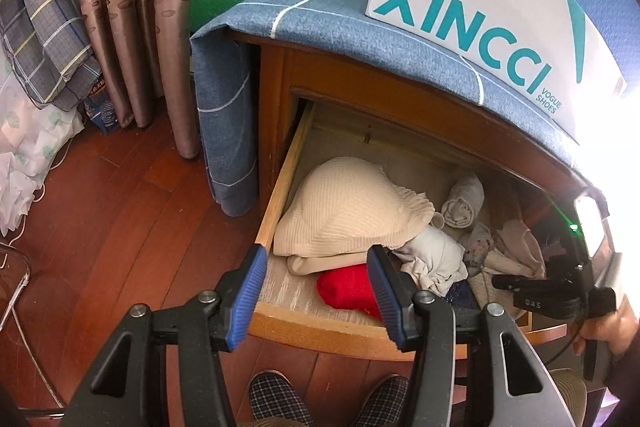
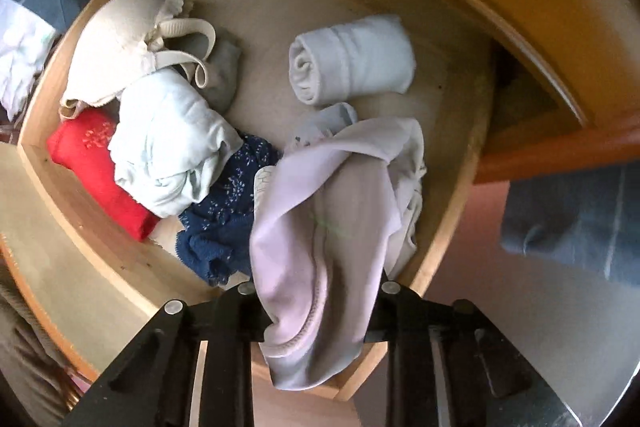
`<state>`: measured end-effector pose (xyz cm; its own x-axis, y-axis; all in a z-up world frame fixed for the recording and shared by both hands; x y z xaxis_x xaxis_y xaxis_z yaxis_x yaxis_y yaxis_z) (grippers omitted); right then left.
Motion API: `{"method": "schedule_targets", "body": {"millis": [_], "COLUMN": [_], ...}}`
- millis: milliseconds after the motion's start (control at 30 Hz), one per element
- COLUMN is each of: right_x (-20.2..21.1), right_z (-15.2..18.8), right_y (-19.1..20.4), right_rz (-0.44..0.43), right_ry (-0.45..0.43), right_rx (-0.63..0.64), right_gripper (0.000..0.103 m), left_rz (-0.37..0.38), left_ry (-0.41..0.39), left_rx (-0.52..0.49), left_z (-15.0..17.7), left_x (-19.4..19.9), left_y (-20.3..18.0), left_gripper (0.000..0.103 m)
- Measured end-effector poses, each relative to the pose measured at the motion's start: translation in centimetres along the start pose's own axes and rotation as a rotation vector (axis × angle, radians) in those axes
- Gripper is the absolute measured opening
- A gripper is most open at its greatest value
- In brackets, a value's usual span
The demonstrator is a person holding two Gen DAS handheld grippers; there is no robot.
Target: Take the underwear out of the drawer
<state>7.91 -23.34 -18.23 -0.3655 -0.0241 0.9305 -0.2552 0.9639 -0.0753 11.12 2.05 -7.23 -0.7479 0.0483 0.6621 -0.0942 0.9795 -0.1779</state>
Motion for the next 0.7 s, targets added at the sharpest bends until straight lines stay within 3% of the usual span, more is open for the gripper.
{"method": "schedule_targets", "body": {"millis": [100,433,567,700], "right_x": [1.5,6.4,7.9,8.0], "right_z": [1.6,1.3,2.1,2.7], "right_y": [-0.6,-0.3,-0.3,0.7], "right_rz": [-0.007,-0.015,-0.033,-0.06], "right_ry": [-0.038,-0.149,-0.171,-0.195], "right_rx": [-0.056,-0.195,-0.274,-0.353], "right_gripper": [0.022,0.022,0.022,0.022], "left_rz": [-0.001,0.004,0.047,0.108], "left_ry": [-0.002,0.011,0.022,0.056], "left_rx": [0.001,0.011,0.01,-0.074], "left_z": [0.0,0.0,-0.2,-0.5], "left_x": [0.1,0.0,0.1,-0.3], "left_y": [0.0,0.1,-0.3,-1.9], "left_gripper": [0.053,0.053,0.053,0.053]}}
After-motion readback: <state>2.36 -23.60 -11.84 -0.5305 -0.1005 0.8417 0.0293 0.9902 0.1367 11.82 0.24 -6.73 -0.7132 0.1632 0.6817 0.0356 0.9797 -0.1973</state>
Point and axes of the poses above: each gripper's, at about its wrist camera, not at the fingertips, and x roughly against the way its jaws point, y to its left, z to its underside, the point moved 8 cm from there along -x, roughly the way its jaws point, and after that the axes turned 14 degrees about -y, right-handed, at the moved point
